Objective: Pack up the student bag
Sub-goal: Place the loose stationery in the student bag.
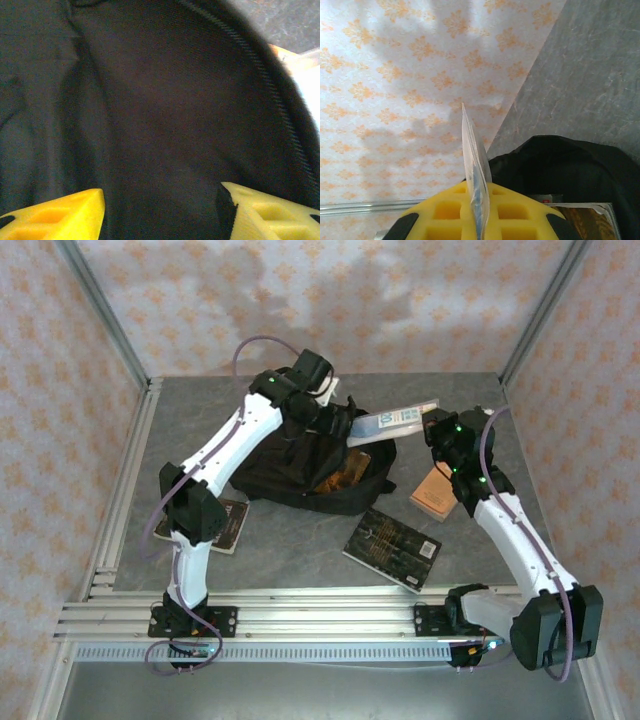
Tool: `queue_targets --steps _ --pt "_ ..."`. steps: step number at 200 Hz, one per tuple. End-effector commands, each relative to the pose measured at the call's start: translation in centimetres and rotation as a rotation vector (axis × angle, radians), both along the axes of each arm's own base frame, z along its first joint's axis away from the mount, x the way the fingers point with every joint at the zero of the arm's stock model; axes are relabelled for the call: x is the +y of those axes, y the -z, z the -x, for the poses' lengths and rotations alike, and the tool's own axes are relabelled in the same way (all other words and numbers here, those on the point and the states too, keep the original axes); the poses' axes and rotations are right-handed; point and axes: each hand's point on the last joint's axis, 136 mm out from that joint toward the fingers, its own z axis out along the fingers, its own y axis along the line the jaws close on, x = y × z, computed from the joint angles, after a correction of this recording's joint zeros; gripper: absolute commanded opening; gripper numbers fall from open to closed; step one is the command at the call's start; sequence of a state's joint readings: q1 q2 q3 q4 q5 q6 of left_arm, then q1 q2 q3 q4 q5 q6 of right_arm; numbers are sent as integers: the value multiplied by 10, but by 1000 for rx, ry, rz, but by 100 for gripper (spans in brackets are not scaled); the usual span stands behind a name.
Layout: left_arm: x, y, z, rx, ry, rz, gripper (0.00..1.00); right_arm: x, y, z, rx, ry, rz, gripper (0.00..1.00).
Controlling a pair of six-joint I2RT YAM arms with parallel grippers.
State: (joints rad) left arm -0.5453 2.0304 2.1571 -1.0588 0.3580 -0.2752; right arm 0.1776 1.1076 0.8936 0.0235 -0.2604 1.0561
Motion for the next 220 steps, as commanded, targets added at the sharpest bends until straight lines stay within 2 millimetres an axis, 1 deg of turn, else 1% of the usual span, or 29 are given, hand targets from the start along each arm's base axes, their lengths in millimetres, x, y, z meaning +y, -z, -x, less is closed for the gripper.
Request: queue_targets --steps 1,15,33,56,67,85,103,115,128,138,160,172,188,205,215,220 --pt "-3 -36 5 -71 -54 52 64 9 -13 2 -51 -30 -48 0" --pt "-1 -39 2 -93 -73 39 66 9 -5 1 -34 -30 -47 0" --pt "10 -37 -3 -112 -107 -12 66 10 0 1 -27 -31 -47 0" --pt "11 -40 -2 -118 -105 -14 65 10 2 2 -24 -31 -43 0" --pt "16 -47 -4 -142 -111 -38 65 10 2 2 -24 -34 -43 0" --pt "23 -64 -6 -199 -124 -52 65 11 0 2 -28 -37 -46 0" --pt "17 -75 -4 -209 -108 -8 68 13 -1 2 -27 -44 -49 0" --pt "9 -76 -1 -190 -81 31 68 14 -1 2 -27 -46 -51 0" --pt "-4 -71 1 -154 -51 78 69 15 -1 1 -26 -48 -53 0" --pt "-11 -63 0 -124 -44 95 69 17 -2 1 -27 -53 -54 0" --pt "-22 -44 -4 -80 -43 93 69 19 -5 0 -32 -57 -55 0" --pt "-27 -35 -7 -55 -41 98 67 19 -4 1 -29 -59 -54 0" --pt "-34 -23 -10 -25 -42 109 62 19 -3 1 -26 -59 -52 0" --pt "-40 -14 -12 -1 -42 121 53 19 -3 2 -25 -59 -50 0" --pt "-41 -9 -14 4 -43 114 47 19 -3 3 -25 -58 -50 0" --pt "-40 -7 -15 2 -47 105 43 18 -2 3 -24 -57 -48 0"
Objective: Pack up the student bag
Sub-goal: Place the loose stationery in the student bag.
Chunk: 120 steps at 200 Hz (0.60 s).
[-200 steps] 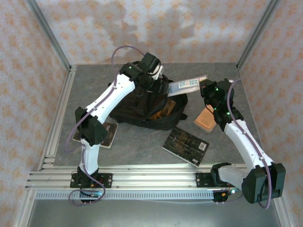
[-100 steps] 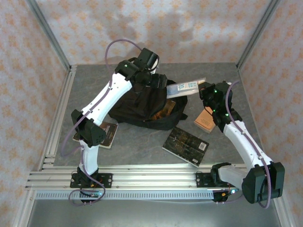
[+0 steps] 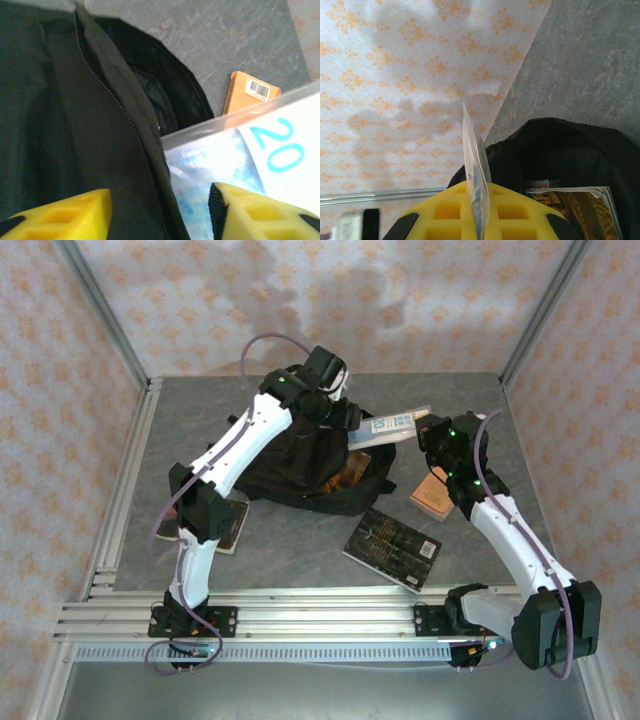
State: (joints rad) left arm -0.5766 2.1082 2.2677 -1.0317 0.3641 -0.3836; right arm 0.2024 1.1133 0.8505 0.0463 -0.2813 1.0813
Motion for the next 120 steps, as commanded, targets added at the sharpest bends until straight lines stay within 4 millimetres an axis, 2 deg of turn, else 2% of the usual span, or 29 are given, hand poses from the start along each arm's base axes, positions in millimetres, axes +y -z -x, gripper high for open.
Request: queue_targets --steps 1,17,31,55,80,85,87,90,120 --pt "-12 0 -2 2 6 28 42 5 -20 0 -57 -18 -25 0" --pt "-8 3 -2 -6 8 4 19 4 -20 1 -57 -15 -22 0" --pt "-7 -3 0 -29 28 9 0 3 -16 3 -52 -11 -17 0" --pt "6 -30 3 -114 26 17 0 -2 -5 7 -39 9 14 0" --pt "31 -65 6 -182 -6 35 0 -8 5 11 -34 32 53 0" --pt "36 -65 5 -183 -13 31 0 -8 8 11 -31 33 56 0" --pt "39 -76 9 -202 -16 40 0 -8 8 11 -31 34 58 0" --pt "42 -82 10 -213 -20 45 0 -9 9 11 -30 34 61 0" --pt "63 -105 19 -256 -36 35 0 -6 25 8 -8 32 71 0"
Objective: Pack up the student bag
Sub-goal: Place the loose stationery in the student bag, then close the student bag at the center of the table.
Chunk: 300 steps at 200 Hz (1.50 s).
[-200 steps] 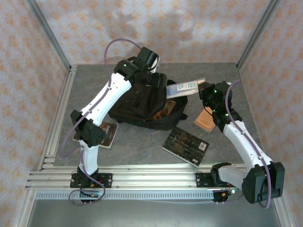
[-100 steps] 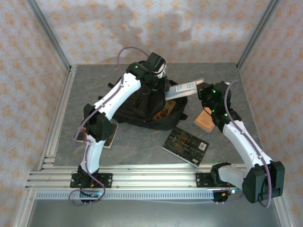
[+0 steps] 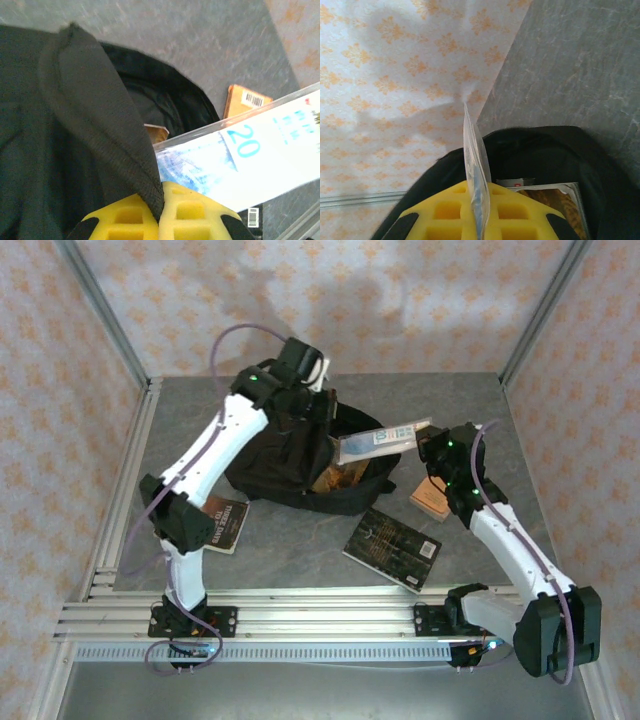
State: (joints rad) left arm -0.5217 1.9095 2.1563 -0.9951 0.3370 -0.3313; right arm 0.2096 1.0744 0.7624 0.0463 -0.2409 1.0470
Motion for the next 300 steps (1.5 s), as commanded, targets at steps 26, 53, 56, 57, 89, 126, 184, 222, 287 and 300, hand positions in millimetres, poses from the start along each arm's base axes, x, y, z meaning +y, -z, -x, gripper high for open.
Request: queue_targets --steps 26,53,56,57,89,126,184,222,287,300 --pt "24 -54 15 -126 -1 9 0 12 4 -9 -42 -7 14 0" --pt "22 -61 16 -134 10 17 0 42 -4 -15 -72 -59 39 0" --pt "22 -61 15 -136 10 16 0 45 -6 -15 -79 -63 40 0" --pt "22 -62 15 -136 9 17 0 46 -7 -15 -82 -64 42 0" --pt "17 -63 11 -129 19 27 0 90 3 -30 -73 -112 63 0" --pt "9 -67 3 -133 19 56 0 148 26 -48 -91 -96 37 0" --pt "13 -57 -21 -88 -21 103 0 256 105 -65 45 -290 80 65" --pt "18 -46 -24 -69 -22 85 0 230 90 -54 44 -299 293 85" --pt "19 -9 -32 -16 -32 61 0 194 80 -27 136 -377 609 89" --pt "19 -6 -32 -14 -33 59 0 189 82 -21 158 -391 642 89"
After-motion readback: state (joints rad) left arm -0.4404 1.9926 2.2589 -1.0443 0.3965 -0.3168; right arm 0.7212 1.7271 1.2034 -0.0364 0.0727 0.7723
